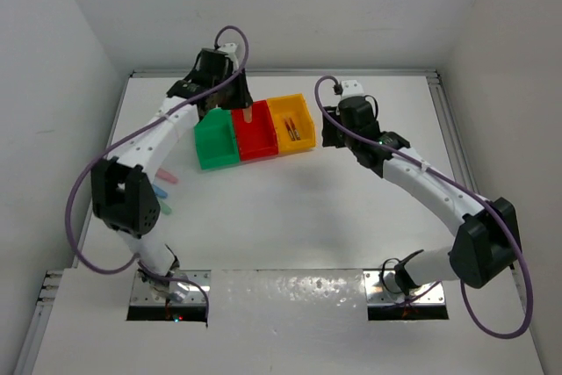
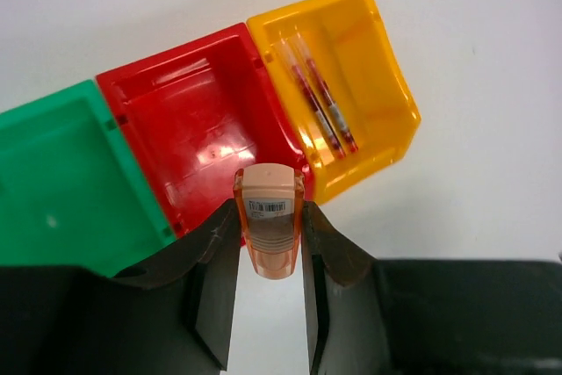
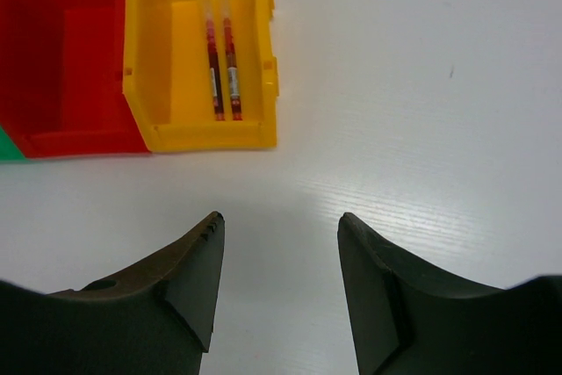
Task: Sort the stationery into containers
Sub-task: Place the stationery in the storage box.
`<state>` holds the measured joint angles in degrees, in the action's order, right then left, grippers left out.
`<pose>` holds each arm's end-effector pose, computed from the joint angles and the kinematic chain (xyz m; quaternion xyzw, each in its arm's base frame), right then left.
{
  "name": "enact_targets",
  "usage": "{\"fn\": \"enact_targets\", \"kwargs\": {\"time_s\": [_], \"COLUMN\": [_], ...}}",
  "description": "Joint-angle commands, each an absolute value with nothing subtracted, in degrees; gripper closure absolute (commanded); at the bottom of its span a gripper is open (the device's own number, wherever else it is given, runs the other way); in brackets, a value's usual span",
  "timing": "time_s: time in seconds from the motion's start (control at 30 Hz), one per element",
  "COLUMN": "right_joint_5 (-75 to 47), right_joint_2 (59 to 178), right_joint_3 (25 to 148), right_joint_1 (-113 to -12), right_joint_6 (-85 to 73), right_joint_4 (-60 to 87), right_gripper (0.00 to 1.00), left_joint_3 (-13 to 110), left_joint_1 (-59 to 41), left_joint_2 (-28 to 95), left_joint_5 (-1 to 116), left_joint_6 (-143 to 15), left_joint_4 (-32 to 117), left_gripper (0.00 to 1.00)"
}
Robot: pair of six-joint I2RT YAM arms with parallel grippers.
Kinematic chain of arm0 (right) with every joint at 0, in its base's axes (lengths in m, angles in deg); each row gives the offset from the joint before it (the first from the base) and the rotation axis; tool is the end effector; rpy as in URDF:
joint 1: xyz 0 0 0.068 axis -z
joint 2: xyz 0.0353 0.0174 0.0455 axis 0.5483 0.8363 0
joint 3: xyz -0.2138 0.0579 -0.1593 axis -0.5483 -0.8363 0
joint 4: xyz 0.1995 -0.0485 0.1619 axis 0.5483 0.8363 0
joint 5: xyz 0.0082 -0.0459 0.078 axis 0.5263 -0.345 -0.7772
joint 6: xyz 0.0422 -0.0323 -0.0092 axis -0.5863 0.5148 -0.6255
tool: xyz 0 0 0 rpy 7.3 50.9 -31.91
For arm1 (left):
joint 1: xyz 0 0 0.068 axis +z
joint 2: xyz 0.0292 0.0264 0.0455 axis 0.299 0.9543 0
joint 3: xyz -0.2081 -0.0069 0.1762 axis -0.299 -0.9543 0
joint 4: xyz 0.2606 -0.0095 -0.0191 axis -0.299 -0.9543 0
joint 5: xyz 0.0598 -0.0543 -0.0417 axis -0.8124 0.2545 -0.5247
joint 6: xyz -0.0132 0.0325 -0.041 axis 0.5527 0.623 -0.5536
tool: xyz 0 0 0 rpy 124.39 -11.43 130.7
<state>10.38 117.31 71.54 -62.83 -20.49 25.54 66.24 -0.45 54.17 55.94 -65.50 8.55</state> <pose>0.2810 0.1478 0.2902 0.0074 0.8695 0.0908 0.4855 0.3645 -0.1216 0.3430 0.0653 0.8943 -0.1649 0.4108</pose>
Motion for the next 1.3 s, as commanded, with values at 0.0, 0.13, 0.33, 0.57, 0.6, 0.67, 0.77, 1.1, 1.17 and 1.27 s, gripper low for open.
{"fn": "enact_targets", "kwargs": {"time_s": [0.0, 0.13, 0.33, 0.57, 0.6, 0.67, 0.77, 1.1, 1.17, 1.27], "right_joint_5": [13.16, 14.04, 14.22, 14.13, 14.22, 14.39, 15.09, 15.18, 15.45, 15.45], "right_joint_2": [114.45, 113.57, 113.40, 113.92, 113.84, 113.66, 113.22, 113.57, 113.92, 113.66], "right_joint_3": [70.36, 69.57, 68.77, 68.69, 68.77, 68.86, 68.69, 70.79, 71.23, 71.15], "right_joint_1": [-62.25, -61.55, -60.32, -59.88, -59.97, -59.88, -59.71, -60.23, -60.67, -61.11], "right_joint_6": [-20.77, -20.16, -19.80, -19.63, -19.54, -19.28, -18.75, -16.38, -15.50, -14.97], "right_joint_4": [25.93, 26.81, 27.07, 27.33, 27.51, 27.95, 28.12, 30.14, 30.76, 30.85], "right_gripper": [0.46, 0.46, 0.46, 0.46, 0.46, 0.46, 0.46, 0.46, 0.46, 0.46], "left_joint_3": [69.28, 72.02, 71.76, 71.31, 71.67, 72.55, 72.99, 81.14, 81.86, 81.51], "left_joint_1": [-1.33, -1.68, -2.29, -2.73, -2.82, -2.73, -2.73, -2.64, -2.73, -2.82], "left_joint_2": [60.94, 66.83, 71.58, 76.07, 76.68, 78.26, 79.50, 80.91, 80.03, 79.06], "left_joint_5": [49.89, 46.63, 42.86, 42.32, 41.97, 41.88, 42.75, 46.18, 46.80, 46.45], "left_joint_6": [-75.31, -76.37, -75.75, -76.28, -76.80, -76.98, -77.34, -78.04, -76.82, -76.02], "left_joint_4": [12.48, 12.57, 16.35, 18.11, 17.58, 17.05, 17.05, 12.93, 12.66, 11.35], "left_gripper": [1.00, 1.00, 1.00, 1.00, 1.00, 1.00, 0.94, 0.52, 0.43, 0.41]}}
